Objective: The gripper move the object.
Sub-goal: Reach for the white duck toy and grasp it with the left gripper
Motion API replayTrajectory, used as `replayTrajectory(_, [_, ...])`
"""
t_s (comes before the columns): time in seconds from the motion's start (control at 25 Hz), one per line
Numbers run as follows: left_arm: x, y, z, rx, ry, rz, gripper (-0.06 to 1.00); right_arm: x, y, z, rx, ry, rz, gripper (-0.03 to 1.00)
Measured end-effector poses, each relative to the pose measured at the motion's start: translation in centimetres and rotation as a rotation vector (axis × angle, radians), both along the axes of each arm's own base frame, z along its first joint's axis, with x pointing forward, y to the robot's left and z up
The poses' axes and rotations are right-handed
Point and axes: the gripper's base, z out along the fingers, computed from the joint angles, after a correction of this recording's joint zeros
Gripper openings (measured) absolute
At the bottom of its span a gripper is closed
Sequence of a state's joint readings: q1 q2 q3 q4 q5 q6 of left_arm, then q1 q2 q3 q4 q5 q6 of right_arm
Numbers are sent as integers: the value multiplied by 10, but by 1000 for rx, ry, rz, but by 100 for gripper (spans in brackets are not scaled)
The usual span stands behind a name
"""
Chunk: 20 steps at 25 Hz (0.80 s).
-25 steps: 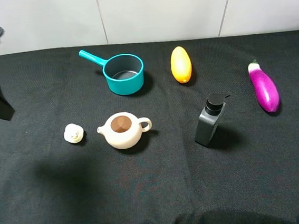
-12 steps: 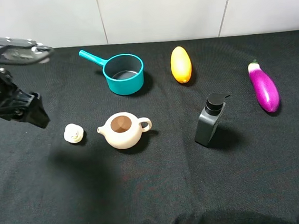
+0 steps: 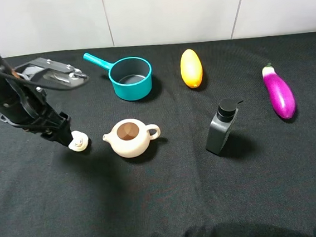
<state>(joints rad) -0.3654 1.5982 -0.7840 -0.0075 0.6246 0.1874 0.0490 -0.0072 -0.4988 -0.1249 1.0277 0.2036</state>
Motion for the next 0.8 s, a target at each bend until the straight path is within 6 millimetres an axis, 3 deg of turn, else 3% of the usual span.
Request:
replayTrajectory(0.32, [12,-19,-21,53,31,-115,83,0,0,0,0,0,0,69])
replayTrajectory(0.52, [18,-32,-23,51,18,-184,83,0,0,0,0,0,0,69])
replayTrajectory(0.8, [19,-34,-28,57,29,-233,83,0,0,0,0,0,0,69])
